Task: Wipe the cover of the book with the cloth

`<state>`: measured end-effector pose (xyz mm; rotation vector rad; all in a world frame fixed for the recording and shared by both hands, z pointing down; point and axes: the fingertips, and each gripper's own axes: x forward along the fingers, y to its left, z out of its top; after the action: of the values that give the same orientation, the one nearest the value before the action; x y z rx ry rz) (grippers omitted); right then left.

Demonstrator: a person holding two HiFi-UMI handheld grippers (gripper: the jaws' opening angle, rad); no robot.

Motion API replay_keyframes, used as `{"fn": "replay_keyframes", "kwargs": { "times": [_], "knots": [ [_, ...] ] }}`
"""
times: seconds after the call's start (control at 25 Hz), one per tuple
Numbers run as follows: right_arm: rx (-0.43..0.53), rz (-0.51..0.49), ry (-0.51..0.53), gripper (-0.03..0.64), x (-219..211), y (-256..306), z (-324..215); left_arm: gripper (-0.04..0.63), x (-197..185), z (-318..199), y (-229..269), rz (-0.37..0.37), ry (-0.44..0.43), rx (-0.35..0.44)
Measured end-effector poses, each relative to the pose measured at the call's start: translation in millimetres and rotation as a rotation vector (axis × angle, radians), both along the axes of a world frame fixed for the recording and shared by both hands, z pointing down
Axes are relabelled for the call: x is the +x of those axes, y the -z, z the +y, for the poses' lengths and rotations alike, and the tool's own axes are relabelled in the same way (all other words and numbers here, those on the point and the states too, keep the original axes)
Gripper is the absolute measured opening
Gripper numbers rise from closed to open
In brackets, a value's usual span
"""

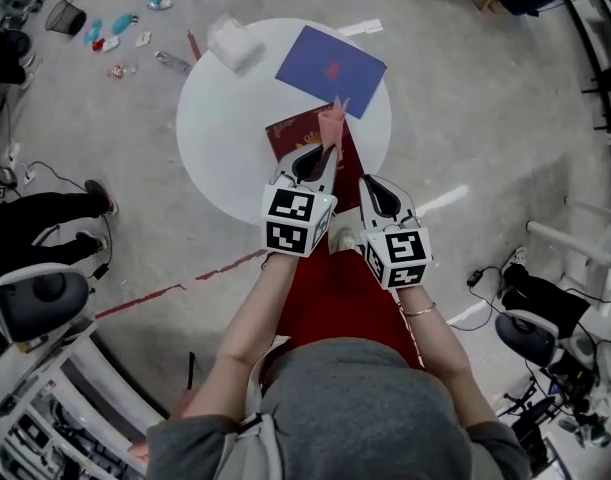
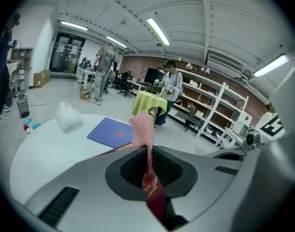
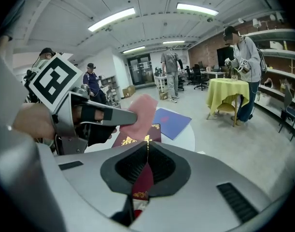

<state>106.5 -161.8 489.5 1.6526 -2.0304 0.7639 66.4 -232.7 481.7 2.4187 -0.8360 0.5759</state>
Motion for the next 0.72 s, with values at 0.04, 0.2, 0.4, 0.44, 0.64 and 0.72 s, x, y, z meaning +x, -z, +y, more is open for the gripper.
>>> {"fn": "replay_keyframes", "kwargs": {
  "times": [0.04,0.2,0.4,0.44,0.64,0.72],
  "knots": [
    [-0.004,0.002,-0.005,0.029,2,-1,-3,0.032,7,-4,-2,0.005,-0.014,-0.006],
    [-0.021,0.014,-0.022,0.029,6,-6,-15,0.032,26,-15,-17,-0.003,-0.054,-0.052],
    [-0.042,0.017,-0.026,0.029,10,-13,-19,0.032,35,-22,-39,-0.03,-0.044,-0.12],
    [-0.046,0.017,-0.024,0.029,9,-15,-20,0.032,35,-23,-43,-0.041,-0.038,-0.13],
    [-0.077,0.007,0.012,0.029,-5,-28,-26,0.032,15,-32,-62,-0.103,-0.007,-0.163],
    [-0.084,0.007,0.035,0.029,-8,-32,-27,0.032,4,-32,-66,-0.123,0.016,-0.171]
  ]
}}
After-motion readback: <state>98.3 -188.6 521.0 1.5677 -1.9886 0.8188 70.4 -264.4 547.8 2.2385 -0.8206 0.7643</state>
